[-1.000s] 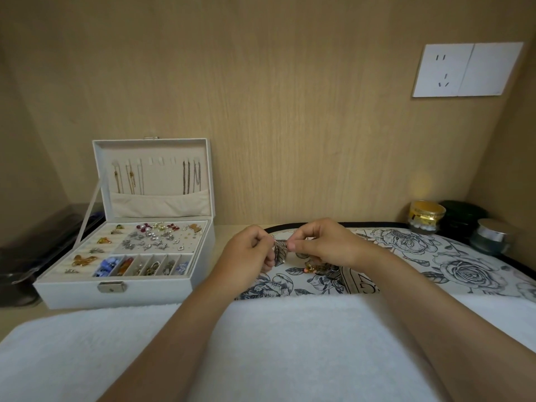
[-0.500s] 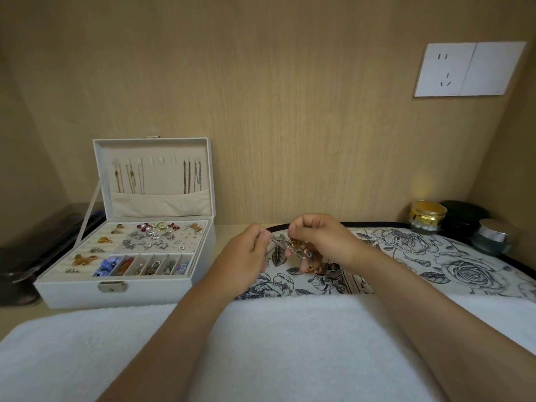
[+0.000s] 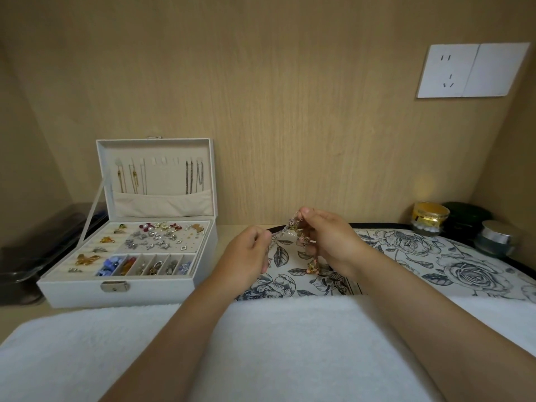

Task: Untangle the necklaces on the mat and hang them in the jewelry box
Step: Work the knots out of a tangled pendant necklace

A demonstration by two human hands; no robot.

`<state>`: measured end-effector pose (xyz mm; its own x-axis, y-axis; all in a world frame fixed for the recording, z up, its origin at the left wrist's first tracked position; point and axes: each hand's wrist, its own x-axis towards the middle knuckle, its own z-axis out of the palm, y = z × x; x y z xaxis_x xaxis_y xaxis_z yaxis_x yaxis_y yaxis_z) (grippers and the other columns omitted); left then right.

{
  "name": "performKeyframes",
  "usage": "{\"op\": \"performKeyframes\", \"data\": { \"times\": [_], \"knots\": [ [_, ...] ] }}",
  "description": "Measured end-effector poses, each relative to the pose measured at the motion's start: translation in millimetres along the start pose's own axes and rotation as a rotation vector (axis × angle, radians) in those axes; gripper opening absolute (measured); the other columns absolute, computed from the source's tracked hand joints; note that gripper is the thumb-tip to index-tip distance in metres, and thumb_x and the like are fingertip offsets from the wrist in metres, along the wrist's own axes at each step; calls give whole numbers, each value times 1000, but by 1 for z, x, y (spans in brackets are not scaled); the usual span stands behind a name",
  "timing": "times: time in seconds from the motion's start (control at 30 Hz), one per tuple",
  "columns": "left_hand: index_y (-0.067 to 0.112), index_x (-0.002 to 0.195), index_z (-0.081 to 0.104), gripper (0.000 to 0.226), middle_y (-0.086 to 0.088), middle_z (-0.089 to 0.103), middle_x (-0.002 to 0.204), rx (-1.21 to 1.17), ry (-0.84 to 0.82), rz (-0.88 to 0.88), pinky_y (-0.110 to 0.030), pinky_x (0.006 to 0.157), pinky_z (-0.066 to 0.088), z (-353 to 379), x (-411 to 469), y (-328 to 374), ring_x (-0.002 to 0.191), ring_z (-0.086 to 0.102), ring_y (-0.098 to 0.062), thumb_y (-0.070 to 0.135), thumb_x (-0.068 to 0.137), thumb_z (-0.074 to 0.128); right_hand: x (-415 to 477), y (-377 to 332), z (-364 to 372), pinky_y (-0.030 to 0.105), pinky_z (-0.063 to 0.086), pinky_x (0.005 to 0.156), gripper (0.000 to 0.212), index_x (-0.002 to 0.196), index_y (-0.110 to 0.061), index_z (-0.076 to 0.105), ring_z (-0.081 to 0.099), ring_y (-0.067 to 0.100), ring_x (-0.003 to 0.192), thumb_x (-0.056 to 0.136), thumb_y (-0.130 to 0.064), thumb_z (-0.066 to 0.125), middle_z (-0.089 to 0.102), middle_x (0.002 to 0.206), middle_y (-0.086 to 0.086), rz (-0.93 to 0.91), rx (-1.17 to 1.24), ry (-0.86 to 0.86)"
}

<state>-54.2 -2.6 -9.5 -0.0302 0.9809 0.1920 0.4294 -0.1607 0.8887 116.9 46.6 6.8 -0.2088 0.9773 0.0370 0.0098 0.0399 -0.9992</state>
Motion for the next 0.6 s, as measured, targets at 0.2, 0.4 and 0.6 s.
{"op": "performKeyframes", "data": {
  "times": [0.2,0.4,0.6],
  "knots": [
    [28,83,63,22,2,66,54,59,-144,67,-27,62,47,-1,1,-4,52,55,-10,35,100,51,1,-3,1,29,28,55,30,76,-20,47,48,14,60,104,-30,39,47,76,1,122,182,-110],
    [19,82,61,22,-1,71,74,-75,-65,20,-23,39,39,0,1,-4,45,59,-20,22,101,51,-4,-1,-5,25,32,47,19,80,-18,53,50,12,49,94,-18,66,53,65,-2,77,-115,-168],
    [8,80,60,26,-5,66,65,-238,-12,-24,-32,71,55,1,2,2,66,65,-17,14,102,48,-6,2,4,17,46,49,20,108,-17,69,62,8,55,89,-17,75,69,67,-4,-18,-187,-61]
  ]
}}
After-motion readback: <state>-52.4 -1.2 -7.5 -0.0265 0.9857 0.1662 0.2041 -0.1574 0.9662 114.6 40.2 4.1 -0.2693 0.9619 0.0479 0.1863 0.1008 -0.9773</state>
